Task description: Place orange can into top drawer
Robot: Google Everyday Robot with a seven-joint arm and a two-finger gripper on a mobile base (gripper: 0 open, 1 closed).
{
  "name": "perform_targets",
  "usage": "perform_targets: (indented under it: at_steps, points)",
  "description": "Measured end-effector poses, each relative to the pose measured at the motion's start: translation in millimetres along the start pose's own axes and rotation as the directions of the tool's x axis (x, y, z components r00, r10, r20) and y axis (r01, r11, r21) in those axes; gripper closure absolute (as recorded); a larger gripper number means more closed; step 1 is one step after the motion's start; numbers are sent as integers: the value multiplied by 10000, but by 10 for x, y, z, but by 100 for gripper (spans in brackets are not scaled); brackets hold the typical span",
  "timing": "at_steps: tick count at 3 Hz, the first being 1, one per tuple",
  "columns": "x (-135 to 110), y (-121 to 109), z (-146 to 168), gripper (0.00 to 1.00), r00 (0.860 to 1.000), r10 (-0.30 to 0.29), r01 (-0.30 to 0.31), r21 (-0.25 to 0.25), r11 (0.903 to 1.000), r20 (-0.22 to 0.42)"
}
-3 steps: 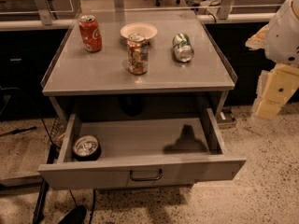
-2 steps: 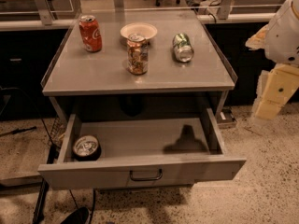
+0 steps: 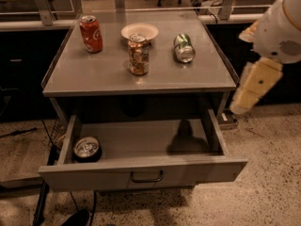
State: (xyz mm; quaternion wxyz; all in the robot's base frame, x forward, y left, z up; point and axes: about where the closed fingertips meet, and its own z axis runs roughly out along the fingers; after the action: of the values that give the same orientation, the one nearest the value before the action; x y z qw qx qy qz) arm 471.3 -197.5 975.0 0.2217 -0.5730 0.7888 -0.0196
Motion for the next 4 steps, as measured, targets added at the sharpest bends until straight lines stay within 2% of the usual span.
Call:
perform_targets:
  at_steps: [1,2,3,4]
  points:
    - [-246,-207,118,0,9972,109,-130,287,9995,742]
    - [-661,-465,329,0,9907,16,-76,436,9990,1360]
    - [-1181,-657,692,0,9814,-242,173,377,9991,1905]
    - [-1182,-657,694,0,9813,-241,173,374,9991,1908]
